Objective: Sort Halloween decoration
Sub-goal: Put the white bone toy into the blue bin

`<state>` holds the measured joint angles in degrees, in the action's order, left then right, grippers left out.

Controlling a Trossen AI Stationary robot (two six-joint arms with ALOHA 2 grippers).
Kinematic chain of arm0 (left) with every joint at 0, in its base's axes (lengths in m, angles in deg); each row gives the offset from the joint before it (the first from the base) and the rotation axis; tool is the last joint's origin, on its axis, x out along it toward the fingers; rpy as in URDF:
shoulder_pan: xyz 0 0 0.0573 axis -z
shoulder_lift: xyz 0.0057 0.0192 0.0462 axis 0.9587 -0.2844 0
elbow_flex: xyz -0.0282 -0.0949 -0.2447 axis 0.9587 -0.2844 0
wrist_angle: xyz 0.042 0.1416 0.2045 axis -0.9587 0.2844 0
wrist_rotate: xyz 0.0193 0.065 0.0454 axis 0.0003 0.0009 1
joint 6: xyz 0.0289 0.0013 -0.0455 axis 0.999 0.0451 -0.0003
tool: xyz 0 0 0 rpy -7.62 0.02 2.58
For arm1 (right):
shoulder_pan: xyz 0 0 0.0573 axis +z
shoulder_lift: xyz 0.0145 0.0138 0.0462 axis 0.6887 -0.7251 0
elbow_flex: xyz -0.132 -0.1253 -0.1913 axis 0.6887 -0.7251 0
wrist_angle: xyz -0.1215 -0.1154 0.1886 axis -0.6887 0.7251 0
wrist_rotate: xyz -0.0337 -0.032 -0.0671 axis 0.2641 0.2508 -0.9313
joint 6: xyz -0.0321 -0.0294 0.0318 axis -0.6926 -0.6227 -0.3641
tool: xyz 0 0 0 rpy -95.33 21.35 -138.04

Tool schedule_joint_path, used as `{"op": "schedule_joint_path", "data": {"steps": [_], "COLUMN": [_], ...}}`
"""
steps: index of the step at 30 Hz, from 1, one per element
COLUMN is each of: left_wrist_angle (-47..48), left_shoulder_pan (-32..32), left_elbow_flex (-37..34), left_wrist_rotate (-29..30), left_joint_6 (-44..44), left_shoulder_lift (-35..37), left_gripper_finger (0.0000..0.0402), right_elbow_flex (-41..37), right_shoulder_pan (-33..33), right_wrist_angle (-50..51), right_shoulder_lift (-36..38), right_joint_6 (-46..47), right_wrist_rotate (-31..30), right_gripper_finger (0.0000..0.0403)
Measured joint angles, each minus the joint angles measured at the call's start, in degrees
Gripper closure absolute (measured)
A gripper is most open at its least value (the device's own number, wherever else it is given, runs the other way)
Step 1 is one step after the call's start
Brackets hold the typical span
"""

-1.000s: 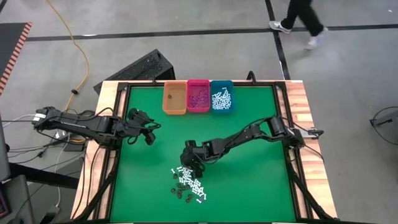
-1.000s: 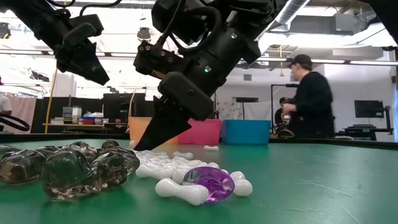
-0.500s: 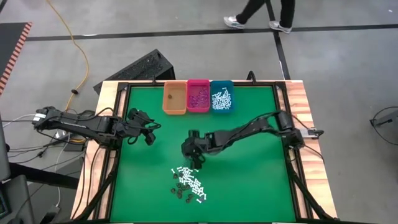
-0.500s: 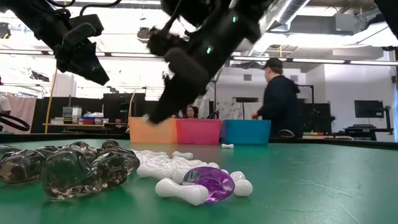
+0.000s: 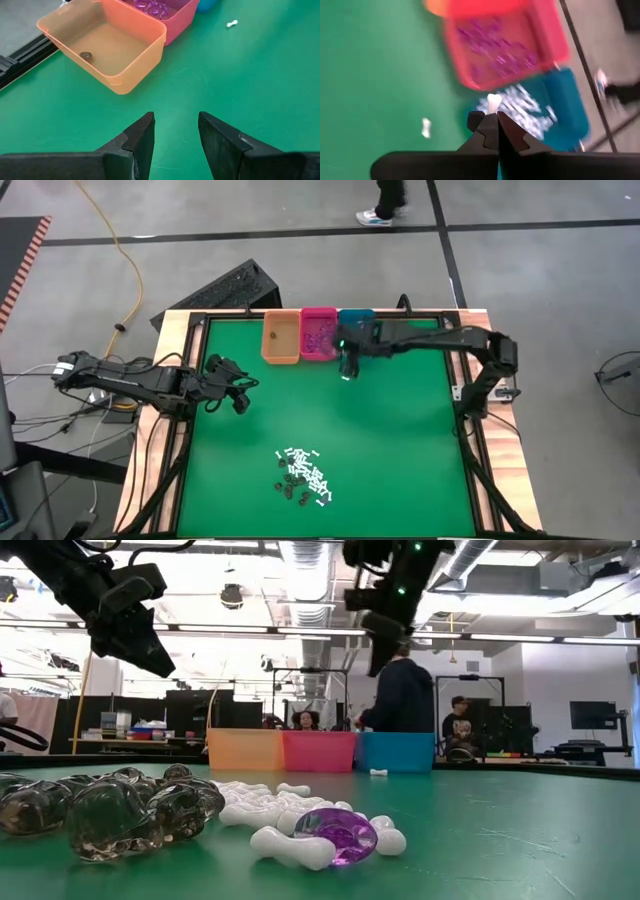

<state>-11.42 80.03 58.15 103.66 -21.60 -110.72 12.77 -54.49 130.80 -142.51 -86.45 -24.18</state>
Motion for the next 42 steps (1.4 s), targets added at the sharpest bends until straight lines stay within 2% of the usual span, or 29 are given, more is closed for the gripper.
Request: {"op": "schedule_joint_path", "data": {"steps": [6,12,15,18,20,24,28,33,36,42], "left_wrist_angle": [0.0,0.0,0.1,0.1,0.1,0.1,0.1,0.1,0.1,0.0], "left_shoulder_pan": [0.0,0.0,0.0,0.0,0.0,0.0,0.0,0.0,0.0,0.0], "left_elbow_flex": [0.0,0.0,0.0,0.0,0.0,0.0,0.0,0.0,0.0,0.0], "left_wrist_rotate": [0.1,-1.5,-2.0,-2.0,-2.0,-2.0,-1.6,0.7,2.0,2.8], "left_joint_6": [0.0,0.0,0.0,0.0,0.0,-0.5,-0.3,0.0,0.5,3.0], "left_shoulder_lift": [0.0,0.0,0.0,0.0,0.0,0.0,0.0,0.0,0.0,0.0], "left_gripper_finger": [0.0258,0.0258,0.0258,0.0258,0.0258,0.0258,0.0258,0.0258,0.0258,0.0258], "right_elbow_flex": [-2.2,-2.3,-2.3,-2.3,-2.3,-2.3,-2.3,-8.0,-14.2,-22.8], "right_shoulder_pan": [-9.3,-15.0,-15.8,-15.5,-14.9,-11.9,-6.2,0.6,2.6,1.1], "right_wrist_angle": [0.3,1.8,0.6,-0.3,-0.2,0.2,1.7,-2.0,-8.7,-21.9], "right_shoulder_lift": [-0.5,-3.7,-3.6,-3.2,-3.0,-2.8,-2.8,-2.7,-2.8,-2.8], "right_joint_6": [0.1,-0.2,-0.2,-0.5,-1.7,-3.2,-3.5,-3.0,-2.1,0.3], "right_wrist_rotate": [2.1,3.7,7.2,8.7,11.9,22.2,24.3,15.2,10.1,4.9], "right_gripper_finger": [0.0378,0.0285,0.0239,0.0213,0.0209,0.0226,0.0273,0.0380,0.0384,0.0387]}}
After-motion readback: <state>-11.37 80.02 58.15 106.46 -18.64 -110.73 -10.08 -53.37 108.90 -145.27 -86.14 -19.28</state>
